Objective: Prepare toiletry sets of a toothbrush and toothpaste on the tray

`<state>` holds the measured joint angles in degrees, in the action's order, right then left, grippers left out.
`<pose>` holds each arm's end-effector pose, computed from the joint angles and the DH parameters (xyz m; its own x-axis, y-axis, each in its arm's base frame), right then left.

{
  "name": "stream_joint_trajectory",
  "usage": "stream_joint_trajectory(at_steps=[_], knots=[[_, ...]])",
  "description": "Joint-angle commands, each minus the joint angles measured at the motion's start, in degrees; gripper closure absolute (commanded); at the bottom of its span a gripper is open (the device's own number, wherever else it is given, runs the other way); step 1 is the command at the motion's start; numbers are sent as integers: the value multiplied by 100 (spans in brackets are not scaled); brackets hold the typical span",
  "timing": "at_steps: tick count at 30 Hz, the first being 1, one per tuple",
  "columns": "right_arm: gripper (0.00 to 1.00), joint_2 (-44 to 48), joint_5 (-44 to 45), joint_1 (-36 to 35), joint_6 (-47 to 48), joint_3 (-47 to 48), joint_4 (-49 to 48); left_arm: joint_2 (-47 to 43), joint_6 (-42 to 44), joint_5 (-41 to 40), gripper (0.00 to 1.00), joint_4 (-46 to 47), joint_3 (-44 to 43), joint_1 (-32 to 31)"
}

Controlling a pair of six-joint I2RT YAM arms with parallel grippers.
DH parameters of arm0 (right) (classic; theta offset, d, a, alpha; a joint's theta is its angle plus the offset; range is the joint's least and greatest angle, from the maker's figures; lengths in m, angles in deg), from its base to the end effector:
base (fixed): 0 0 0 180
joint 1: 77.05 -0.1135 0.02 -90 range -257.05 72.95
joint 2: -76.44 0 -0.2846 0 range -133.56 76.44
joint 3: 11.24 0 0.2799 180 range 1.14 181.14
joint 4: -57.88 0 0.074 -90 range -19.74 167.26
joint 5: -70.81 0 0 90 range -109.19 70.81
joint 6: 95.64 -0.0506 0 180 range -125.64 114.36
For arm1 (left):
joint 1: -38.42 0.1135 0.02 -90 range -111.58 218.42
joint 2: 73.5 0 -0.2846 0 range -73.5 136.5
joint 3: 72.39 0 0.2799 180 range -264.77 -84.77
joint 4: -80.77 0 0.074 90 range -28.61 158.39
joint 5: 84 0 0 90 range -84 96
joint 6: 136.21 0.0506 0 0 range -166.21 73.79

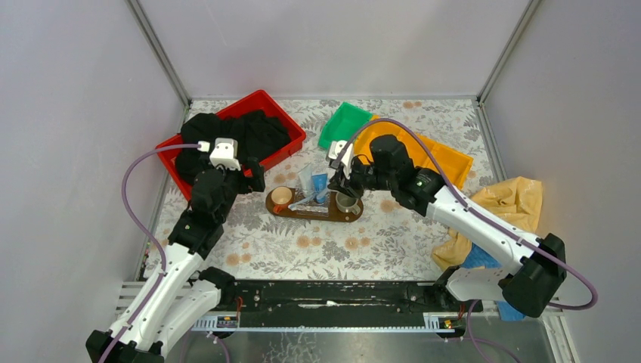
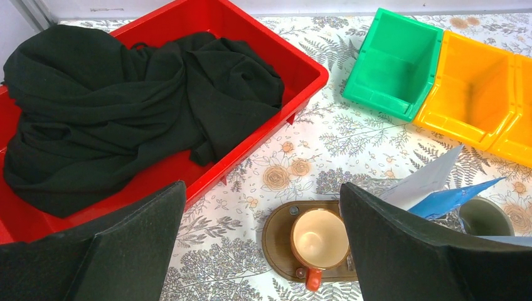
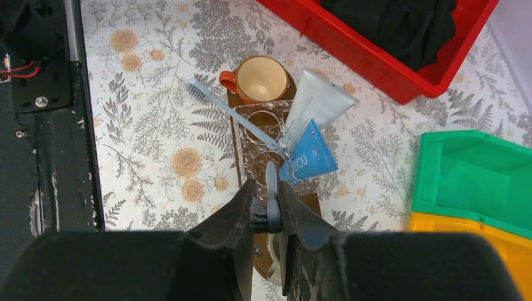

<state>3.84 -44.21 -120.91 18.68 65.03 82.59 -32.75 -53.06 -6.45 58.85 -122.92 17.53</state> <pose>0.2203 0.2414 0.3600 0.1399 -0.3831 -0.9130 -0.9381 0.2437 -0.2460 0.1916 -0.0614 0.3209 -0.2131 -0.0433 -0.9761 0.1268 0.9893 -0.0716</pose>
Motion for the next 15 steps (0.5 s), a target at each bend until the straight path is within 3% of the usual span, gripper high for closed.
stream_joint_trajectory(at_steps=[1, 15], knots=[[100, 10, -112, -45, -110, -157, -335, -42, 79, 65, 0, 391, 53, 48], [100, -617, 64, -111, -213, -193, -807, -105, 70, 138, 0, 400, 53, 67]])
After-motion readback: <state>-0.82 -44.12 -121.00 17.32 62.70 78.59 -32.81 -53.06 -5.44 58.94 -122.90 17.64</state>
